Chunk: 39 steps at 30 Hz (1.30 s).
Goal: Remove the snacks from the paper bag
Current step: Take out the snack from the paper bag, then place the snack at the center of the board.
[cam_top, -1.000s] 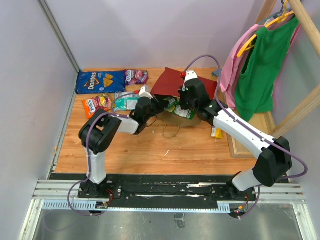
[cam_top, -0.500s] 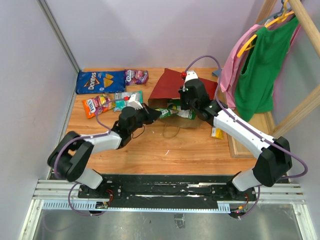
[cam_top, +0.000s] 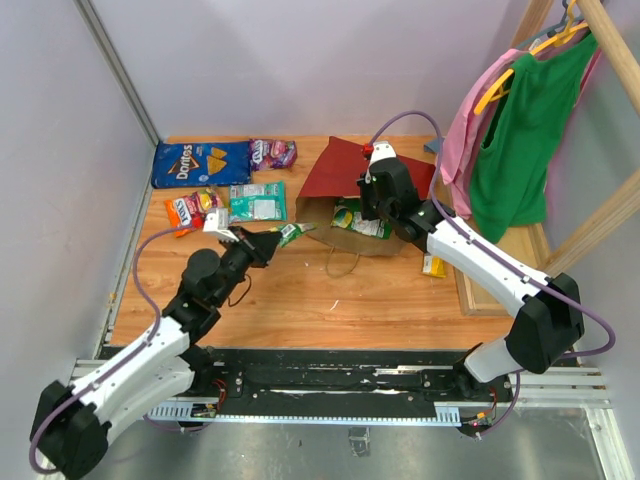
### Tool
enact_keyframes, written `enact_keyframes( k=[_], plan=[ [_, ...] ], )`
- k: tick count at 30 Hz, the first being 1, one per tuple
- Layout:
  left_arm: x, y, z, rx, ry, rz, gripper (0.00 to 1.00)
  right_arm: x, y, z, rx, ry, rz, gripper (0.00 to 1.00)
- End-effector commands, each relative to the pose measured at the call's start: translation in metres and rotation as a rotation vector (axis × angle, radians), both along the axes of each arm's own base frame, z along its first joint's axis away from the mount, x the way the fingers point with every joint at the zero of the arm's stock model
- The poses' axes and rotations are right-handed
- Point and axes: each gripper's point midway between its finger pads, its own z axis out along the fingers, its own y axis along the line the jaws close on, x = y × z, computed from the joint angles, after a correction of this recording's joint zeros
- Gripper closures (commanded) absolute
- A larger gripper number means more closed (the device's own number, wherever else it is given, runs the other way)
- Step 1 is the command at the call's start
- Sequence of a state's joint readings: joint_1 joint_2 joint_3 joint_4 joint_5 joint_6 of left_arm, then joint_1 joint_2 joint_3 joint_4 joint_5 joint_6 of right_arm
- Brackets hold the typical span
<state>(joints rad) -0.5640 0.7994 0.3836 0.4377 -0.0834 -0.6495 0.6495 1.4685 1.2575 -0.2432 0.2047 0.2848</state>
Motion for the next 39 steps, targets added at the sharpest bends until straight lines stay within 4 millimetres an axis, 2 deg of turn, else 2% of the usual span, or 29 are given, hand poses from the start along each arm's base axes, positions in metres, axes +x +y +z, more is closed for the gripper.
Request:
enact_keyframes(
  k=[1,3,8,10,11,13,17,19,21,26,29,34,39],
  plan=[
    [-0.004,0.052,-0.016,0.056,0.072,0.231,1.00,0.003,-0.005,0.001,0.013,-0.006,-0.021,0.99],
    [-0.009,0.077,-0.015,0.051,0.106,0.343,1.00,0.003,-0.004,0.000,0.016,-0.001,-0.019,0.99],
    [-0.029,0.161,-0.019,0.077,0.260,0.777,0.99,0.002,-0.001,-0.001,0.026,0.009,-0.007,0.99],
    [-0.039,0.183,-0.021,0.130,0.309,0.895,0.97,0.002,0.001,-0.002,0.032,0.013,-0.007,0.99],
    [-0.039,0.190,-0.016,0.141,0.314,0.938,0.96,0.002,0.001,-0.002,0.033,0.015,-0.006,0.99],
    [-0.042,0.200,-0.021,0.217,0.365,0.995,0.98,0.002,0.003,-0.002,0.040,0.019,-0.002,0.99],
    [-0.025,0.206,-0.042,0.245,0.528,1.016,0.99,0.001,0.006,-0.002,0.050,0.027,0.010,0.99],
    [-0.015,0.198,-0.052,0.186,0.585,0.945,0.99,0.001,0.006,-0.002,0.047,0.029,0.010,0.99],
    [-0.007,0.192,-0.051,0.124,0.579,0.912,0.99,0.000,0.005,-0.001,0.041,0.026,0.009,0.99],
    [-0.006,0.202,-0.049,0.078,0.572,0.973,0.99,-0.001,0.001,0.000,0.026,0.022,0.006,0.99],
    [-0.004,0.205,-0.061,0.092,0.624,0.947,1.00,-0.002,0.002,-0.002,0.031,0.025,0.011,0.99],
    [0.011,0.185,-0.087,0.041,0.691,0.782,0.99,-0.002,0.007,-0.003,0.044,0.036,0.028,0.99],
    [0.016,0.187,-0.105,0.001,0.745,0.759,0.99,-0.003,0.002,0.001,0.034,0.019,0.018,0.99]
  ],
)
